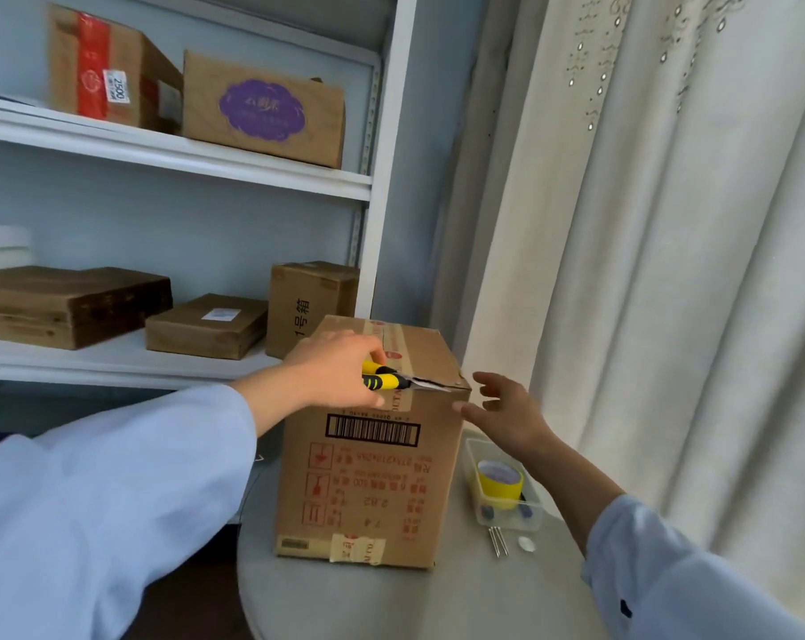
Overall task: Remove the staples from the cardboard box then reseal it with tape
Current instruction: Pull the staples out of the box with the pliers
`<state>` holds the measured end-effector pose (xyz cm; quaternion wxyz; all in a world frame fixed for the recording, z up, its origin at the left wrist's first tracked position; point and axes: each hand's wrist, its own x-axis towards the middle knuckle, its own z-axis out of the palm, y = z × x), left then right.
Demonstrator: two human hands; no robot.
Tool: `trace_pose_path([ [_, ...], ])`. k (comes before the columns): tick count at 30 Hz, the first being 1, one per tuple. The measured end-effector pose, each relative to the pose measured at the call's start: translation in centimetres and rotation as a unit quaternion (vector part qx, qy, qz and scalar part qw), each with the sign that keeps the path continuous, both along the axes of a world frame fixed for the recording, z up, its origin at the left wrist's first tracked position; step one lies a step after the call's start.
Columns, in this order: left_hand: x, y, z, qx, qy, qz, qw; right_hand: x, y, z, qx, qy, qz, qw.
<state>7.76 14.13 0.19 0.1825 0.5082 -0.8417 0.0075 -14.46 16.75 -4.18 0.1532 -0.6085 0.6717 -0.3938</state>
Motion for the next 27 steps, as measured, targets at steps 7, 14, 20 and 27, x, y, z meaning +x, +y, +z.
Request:
trace_pose_path([
  [7,0.0,-2.0,1.1,-0.011,-0.026,-0.039,0.999,0.2,-2.6,-0.3,0.025,-0.015,0.099,0.995],
  [14,-0.5,-4.1,1.6,-0.031,-0.036,-0.061,0.997,-0.7,-4.1,-1.8,-0.027,0.018,0.073,0.997],
  [20,-0.8,-6.0,0.8,-0.061,-0.203,-0.112,0.971,-1.9,-4.5,-0.8,-0.013,0.149,0.061,0.987],
  [27,-0.7,-8.6,0.8,-0.073,-0.257,-0.125,0.955,-1.9,-5.5,-0.3,-0.012,0.182,0.065,0.981],
])
